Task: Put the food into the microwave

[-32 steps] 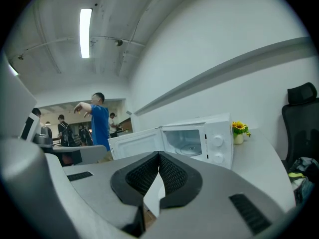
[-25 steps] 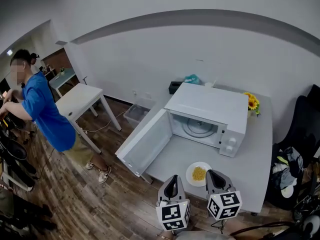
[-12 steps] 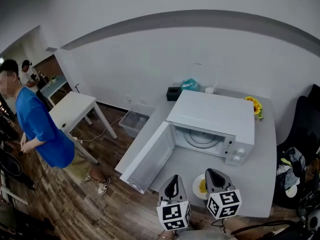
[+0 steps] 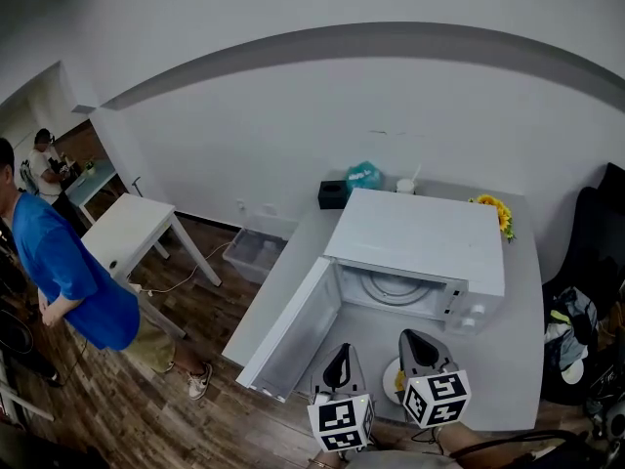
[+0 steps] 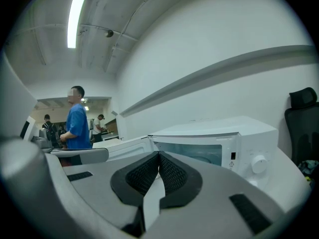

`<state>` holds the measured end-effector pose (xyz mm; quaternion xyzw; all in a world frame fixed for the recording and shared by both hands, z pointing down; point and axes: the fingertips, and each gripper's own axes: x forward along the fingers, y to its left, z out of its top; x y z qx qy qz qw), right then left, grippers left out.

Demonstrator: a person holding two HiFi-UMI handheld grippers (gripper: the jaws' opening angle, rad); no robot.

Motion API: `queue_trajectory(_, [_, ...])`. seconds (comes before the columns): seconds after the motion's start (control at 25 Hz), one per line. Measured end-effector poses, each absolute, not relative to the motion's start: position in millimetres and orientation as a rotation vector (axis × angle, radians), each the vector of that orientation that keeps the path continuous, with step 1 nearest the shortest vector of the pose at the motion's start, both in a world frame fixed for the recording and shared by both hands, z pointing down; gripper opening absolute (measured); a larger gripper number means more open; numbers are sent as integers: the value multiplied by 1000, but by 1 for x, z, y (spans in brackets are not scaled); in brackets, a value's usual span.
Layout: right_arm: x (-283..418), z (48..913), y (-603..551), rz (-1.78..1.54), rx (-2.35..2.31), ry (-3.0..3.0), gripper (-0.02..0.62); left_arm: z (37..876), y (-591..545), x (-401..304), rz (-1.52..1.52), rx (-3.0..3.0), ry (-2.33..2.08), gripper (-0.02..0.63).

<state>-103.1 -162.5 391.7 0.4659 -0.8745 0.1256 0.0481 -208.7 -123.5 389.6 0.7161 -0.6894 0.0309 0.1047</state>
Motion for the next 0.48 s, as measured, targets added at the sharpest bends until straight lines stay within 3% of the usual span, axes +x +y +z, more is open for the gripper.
queue_trajectory(0.48, [-103, 398, -182, 404, 1439, -2637, 17, 398, -150, -212, 95, 2107, -2001, 3])
